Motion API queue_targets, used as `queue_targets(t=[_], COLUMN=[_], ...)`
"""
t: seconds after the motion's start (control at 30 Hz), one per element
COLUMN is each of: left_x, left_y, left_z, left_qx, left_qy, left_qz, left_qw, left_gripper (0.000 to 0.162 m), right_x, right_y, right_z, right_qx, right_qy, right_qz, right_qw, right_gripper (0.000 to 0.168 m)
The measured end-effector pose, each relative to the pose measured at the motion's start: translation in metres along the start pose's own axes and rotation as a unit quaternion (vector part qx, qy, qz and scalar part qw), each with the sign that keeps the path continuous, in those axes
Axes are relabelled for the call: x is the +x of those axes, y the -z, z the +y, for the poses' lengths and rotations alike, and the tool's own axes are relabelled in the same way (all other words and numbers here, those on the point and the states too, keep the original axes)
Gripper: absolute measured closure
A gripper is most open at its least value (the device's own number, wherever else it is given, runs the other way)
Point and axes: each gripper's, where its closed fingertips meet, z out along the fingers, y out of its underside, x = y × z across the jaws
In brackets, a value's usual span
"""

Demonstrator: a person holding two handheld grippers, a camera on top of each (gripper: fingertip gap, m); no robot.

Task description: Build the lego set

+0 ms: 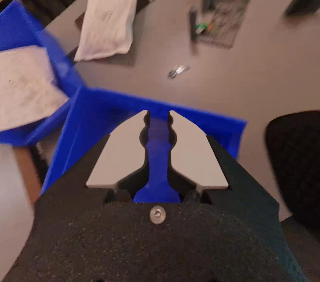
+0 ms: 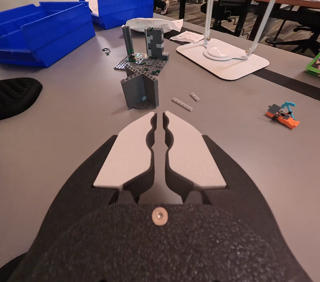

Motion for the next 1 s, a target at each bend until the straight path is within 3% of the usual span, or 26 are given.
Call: queue_targets(t=[0.17, 0.3, 0.43, 0.7, 1.0], left_x=[-0.045, -0.059, -0.072, -0.053, -0.051], left_y=[-0.007, -0.032, -0.054, -0.092, -0.097], left_z=[0.096, 0.14, 0.156, 0.138, 0.15], left_qx=[-0.151, -0.235, -0.281, -0.255, -0.292], left_qy=[0.011, -0.027, -0.055, -0.088, -0.07], left_qz=[-0.011, 0.017, 0.042, 0.137, 0.147], left_qw=[0.988, 0.971, 0.957, 0.953, 0.943], left_gripper=[0.128, 0.123, 0.12, 0.113, 0.12], right_x=[-0.006, -0.008, -0.008, -0.008, -0.01], right_y=[-0.007, -0.012, -0.013, -0.017, -0.019], right_z=[0.007, 0.014, 0.018, 0.024, 0.029], right_qx=[-0.017, -0.033, -0.041, -0.053, -0.064], right_qy=[0.005, 0.01, 0.02, 0.027, 0.035], right_qz=[-0.007, -0.008, -0.005, -0.006, -0.011], right_qw=[1.0, 0.999, 0.999, 0.998, 0.997], right_gripper=[0.163, 0.163, 0.163, 0.163, 0.163])
